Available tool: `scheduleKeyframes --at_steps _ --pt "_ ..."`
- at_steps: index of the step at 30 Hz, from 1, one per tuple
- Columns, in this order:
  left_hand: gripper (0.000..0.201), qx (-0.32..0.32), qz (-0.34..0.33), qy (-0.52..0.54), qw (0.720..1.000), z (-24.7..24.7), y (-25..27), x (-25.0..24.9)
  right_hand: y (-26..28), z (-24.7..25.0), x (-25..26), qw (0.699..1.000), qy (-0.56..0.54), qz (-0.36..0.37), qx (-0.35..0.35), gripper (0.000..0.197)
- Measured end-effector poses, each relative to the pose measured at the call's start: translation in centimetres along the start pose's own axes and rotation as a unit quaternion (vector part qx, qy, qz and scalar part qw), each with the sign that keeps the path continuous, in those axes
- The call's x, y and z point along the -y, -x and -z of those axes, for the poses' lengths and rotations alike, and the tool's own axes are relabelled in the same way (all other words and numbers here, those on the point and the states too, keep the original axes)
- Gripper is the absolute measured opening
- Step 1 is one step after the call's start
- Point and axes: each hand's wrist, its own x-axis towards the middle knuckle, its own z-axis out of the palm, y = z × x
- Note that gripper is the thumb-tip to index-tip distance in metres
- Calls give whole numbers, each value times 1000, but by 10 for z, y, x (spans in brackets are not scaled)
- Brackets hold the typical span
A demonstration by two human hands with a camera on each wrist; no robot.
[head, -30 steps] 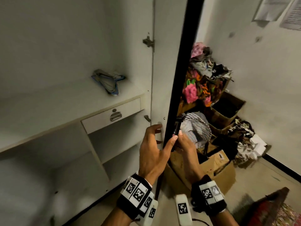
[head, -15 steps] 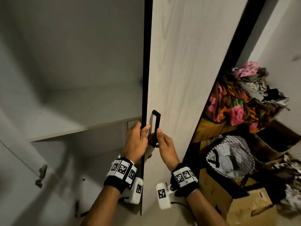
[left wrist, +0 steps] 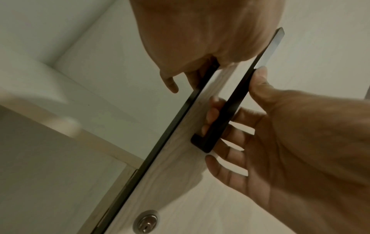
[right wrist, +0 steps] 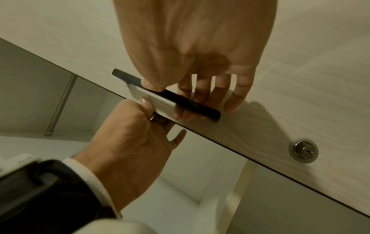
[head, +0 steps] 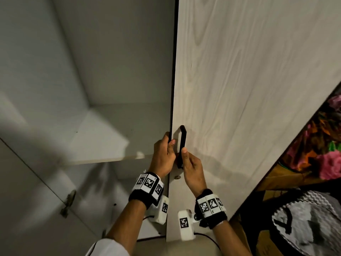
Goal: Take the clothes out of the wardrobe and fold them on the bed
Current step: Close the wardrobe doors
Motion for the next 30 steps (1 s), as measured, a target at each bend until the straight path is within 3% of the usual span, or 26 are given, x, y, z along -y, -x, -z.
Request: scheduleKeyframes --at_steps 8,13,17,20,25,28,30 --pt "47 -9 11 -50 999 -6 -28 21 -30 -3 -16 1000 -13 21 9 52" --pt "32 -21 6 -23 999 -6 -26 15 -27 -4 -14 1000 -18 11 -1 48" --pt "35 -29 38 -44 998 -6 -9 26 -10 -4 -19 996 -17 -2 -90 19" --pt "33 -45 68 -67 994 4 37 53 23 -6 -54 988 -24 -95 -116 3" --pt "23 -109 149 -70 980 56 151 86 101 -52 -70 981 -11 -180 67 16" --pt "15 -211 179 -68 959 102 217 76 140 -102 -50 971 -38 -169 164 15" --pt "17 -309 186 -79 929 138 262 60 169 -136 -27 957 -63 -165 229 13"
